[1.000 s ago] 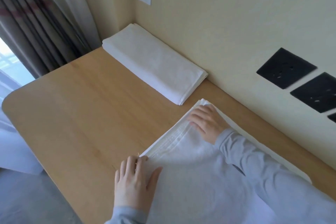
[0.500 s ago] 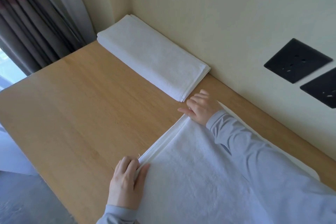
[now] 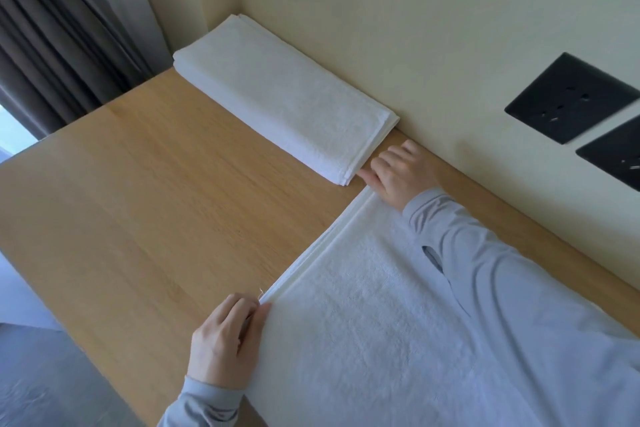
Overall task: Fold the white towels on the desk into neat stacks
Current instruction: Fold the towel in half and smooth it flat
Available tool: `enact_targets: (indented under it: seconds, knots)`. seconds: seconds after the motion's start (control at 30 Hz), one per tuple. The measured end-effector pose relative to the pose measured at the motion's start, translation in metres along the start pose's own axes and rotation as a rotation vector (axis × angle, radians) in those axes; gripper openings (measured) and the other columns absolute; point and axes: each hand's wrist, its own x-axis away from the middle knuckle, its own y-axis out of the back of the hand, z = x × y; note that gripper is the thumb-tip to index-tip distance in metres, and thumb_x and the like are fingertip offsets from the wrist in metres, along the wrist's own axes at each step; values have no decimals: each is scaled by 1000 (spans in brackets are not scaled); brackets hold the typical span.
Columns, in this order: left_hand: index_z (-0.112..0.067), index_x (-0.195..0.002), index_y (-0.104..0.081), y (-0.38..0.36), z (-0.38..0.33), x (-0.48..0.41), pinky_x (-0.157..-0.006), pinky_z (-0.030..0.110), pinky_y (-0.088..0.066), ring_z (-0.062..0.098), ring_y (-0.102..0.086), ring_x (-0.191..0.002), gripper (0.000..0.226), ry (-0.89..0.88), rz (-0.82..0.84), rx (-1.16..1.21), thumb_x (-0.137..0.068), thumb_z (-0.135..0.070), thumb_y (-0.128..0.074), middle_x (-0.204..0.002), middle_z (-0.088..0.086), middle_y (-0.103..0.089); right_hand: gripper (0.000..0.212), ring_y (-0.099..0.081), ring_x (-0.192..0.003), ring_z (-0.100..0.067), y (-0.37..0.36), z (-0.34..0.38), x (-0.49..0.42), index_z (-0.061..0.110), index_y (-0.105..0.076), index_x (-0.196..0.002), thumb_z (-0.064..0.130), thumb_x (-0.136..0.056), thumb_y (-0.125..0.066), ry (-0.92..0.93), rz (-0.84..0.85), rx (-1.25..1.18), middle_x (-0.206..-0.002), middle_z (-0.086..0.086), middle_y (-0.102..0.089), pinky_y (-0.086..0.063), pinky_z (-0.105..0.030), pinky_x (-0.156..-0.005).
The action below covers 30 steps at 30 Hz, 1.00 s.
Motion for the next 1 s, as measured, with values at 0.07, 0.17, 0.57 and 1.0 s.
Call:
enact_targets:
  seconds: [0.07,0.17,0.57,1.0]
  knots:
    - [-9,-60,-60,1,1,-2,-50,9,-33,-3,-34,-61,35,-24,7,-24,-85,-29,-45,-62,-7,-55,44,-47,-45,-21,-6,10,4,12,-53,-47,31,-85,-64,-31,110,44,-43,-2,-51,-40,-29,-53]
    - [-6,-59,-59,3,-1,-4,-49,17,-35,0,-35,-60,36,-20,-3,-21,-84,-29,-46,-61,-4,-55,28,-56,-58,-20,5,20,-2,11,-61,-60,27,-81,-70,-90,203,28,-58,-3,-60,-44,-32,-55]
    - [-5,-137,-40,-19,-56,20,-113,35,-14,11,-2,-145,69,-78,384,-315,-94,-51,-12,-145,10,-37,53,-22,-142,-16,65,80,96,17,-29,-145,38,-97,-31,96,489,-468,-152,0,-30,-20,-44,-114]
    - [-8,-141,-37,-17,-58,19,-114,34,-13,21,-29,-136,72,-58,426,-336,-92,-57,-16,-149,9,-33,62,-13,-145,-24,102,112,137,7,-22,-147,43,-98,-27,27,517,-442,-156,-8,-19,-11,-47,-116]
